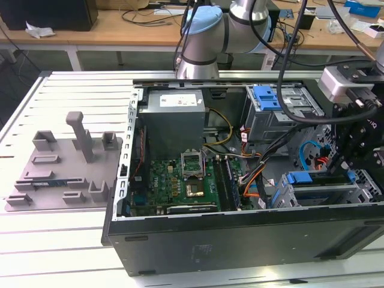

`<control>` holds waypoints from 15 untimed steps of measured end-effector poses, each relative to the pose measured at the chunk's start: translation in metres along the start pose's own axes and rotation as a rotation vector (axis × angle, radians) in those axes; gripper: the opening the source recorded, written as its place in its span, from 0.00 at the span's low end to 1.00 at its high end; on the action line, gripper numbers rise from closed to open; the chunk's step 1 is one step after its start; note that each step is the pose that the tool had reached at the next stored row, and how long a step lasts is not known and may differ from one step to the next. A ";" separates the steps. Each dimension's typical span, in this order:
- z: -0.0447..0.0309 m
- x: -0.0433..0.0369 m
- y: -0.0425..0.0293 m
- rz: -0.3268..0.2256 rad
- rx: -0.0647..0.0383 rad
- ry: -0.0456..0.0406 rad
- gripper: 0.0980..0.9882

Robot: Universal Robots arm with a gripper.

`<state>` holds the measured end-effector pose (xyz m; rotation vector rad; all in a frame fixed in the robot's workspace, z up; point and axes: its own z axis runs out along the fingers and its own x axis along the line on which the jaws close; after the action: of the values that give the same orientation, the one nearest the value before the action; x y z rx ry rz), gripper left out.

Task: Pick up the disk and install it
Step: 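Insert the first disk wire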

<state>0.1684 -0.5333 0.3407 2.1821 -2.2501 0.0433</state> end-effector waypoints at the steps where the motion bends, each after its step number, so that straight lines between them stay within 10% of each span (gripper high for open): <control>1: 0.0002 0.0000 0.0000 0.000 0.000 0.0001 0.07; 12: 0.0012 0.0000 0.0001 0.000 0.000 -0.0002 0.08; 15: -0.0004 0.0000 0.0000 0.000 0.000 0.0001 0.36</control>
<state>0.1684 -0.5333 0.3411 2.1820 -2.2501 0.0433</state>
